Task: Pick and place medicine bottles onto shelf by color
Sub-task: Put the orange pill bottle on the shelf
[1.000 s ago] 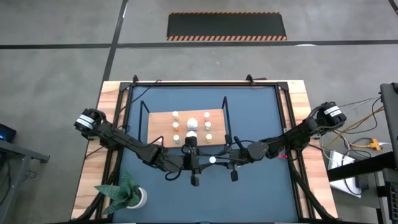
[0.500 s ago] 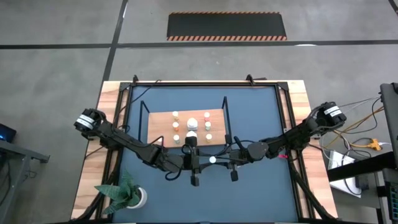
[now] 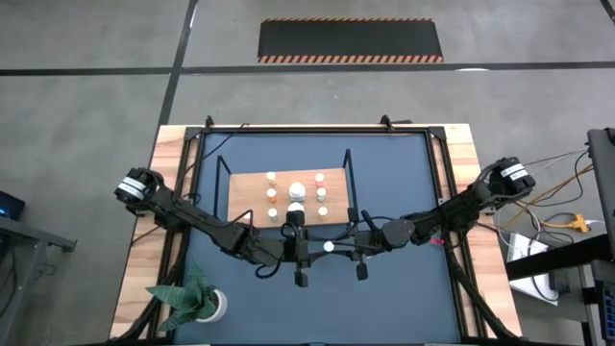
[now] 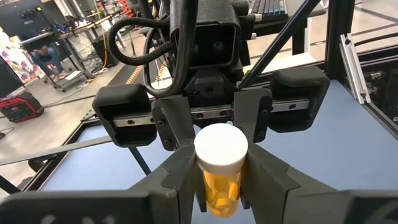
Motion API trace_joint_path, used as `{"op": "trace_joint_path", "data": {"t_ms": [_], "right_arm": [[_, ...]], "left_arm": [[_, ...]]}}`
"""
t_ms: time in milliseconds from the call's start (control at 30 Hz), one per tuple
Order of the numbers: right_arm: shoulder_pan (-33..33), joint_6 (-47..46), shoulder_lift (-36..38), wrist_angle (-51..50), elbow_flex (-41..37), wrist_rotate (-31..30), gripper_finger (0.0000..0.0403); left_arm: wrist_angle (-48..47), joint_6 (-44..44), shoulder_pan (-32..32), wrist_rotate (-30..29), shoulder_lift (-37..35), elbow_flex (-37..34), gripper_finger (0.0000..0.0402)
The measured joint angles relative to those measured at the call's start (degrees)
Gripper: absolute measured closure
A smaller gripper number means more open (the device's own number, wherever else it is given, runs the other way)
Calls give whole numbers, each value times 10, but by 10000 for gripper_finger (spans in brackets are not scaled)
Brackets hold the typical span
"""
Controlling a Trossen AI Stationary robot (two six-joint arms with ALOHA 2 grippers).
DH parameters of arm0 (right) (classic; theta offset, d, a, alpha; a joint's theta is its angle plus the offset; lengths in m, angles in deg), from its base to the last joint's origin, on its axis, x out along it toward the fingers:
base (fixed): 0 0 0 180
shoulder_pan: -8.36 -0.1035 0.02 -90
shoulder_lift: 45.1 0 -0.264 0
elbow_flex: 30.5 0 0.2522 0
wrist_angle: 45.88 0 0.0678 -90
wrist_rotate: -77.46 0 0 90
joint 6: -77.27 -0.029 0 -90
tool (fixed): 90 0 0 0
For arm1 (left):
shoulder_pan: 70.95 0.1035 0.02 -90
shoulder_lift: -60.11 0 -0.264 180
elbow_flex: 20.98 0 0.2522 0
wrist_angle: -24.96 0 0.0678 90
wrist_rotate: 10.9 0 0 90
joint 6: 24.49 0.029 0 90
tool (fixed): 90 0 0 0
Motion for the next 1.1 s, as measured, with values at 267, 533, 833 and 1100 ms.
{"op": "trace_joint_path", "data": {"t_ms": [267,533,833,1100], "right_arm": [[0,0,0,0,0,0,307],[0,0,0,0,0,0,307],[0,1,0,0,0,1,307],[0,0,0,-9,0,3,307]], "left_arm": [[0,0,0,0,0,0,307],[0,-1,0,0,0,0,307],[0,-1,0,0,0,-1,307],[-2,-1,0,0,1,-1,307]]}}
